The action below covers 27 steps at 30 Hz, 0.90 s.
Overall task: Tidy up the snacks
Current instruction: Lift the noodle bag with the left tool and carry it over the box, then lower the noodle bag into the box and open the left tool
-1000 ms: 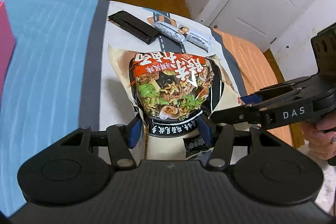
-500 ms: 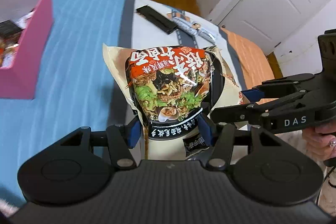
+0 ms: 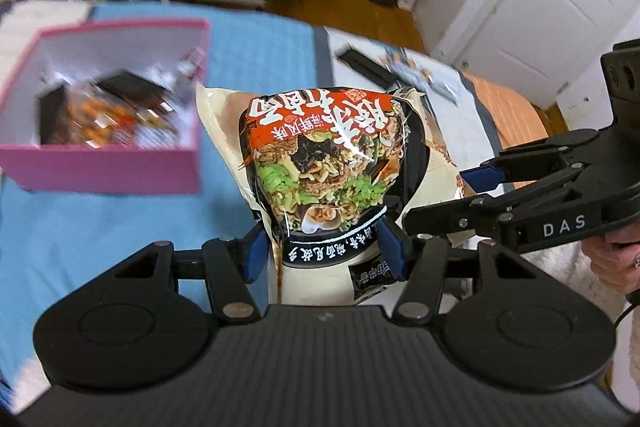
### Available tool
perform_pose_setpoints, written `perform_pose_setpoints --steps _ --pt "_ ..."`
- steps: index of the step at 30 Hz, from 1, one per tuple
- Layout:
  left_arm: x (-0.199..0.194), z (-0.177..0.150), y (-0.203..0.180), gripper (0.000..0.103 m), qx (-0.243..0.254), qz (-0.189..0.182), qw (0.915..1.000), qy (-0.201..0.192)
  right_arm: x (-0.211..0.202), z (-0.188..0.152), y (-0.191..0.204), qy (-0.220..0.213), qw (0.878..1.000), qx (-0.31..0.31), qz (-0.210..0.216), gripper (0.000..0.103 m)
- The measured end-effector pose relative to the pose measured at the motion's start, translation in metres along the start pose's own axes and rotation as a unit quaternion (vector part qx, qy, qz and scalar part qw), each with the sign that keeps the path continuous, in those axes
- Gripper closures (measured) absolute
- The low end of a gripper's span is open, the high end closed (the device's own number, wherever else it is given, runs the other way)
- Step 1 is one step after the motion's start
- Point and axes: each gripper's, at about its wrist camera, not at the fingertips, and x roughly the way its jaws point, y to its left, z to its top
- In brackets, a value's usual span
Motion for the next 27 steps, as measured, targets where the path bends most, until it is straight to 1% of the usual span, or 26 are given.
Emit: perform_pose_setpoints --steps 4,8,12,15,19,23,27 --pt "-0.025 0.008 0.033 0.048 -0.015 0.014 0.999 -0.039 0.008 0.033 0.033 -0.013 0.999 -0.034 0.002 0.05" --pt "-0.04 0.023 0.074 0.048 -0.032 0.033 0.9951 -0.087 0.027 0.067 0.051 -0.028 0.998 -0.045 0.016 0.05" --pt "-0.042 0.041 0.112 0.048 -0.048 0.053 0.9901 -0.121 0.057 0.096 0.063 -0.033 0.998 -0.037 0.034 0.051" --pt "-0.031 0.054 0.133 0.048 -0.049 0.072 0.9868 -0.137 0.083 0.112 0.068 -0.034 0.998 -0.03 0.036 0.052" --pt "-0.009 0.072 0.161 0.048 -0.055 0.078 0.986 -0.137 0.111 0.128 0.066 -0.024 0.999 -0.018 0.03 0.052" --pt "0.023 0.087 0.178 0.048 -0.055 0.084 0.9882 -0.115 0.141 0.141 0.058 -0.004 1.0 0.005 0.019 0.052" --pt "0.048 0.092 0.185 0.048 -0.05 0.095 0.9906 -0.085 0.164 0.141 0.057 0.015 1.0 0.013 0.0 0.052"
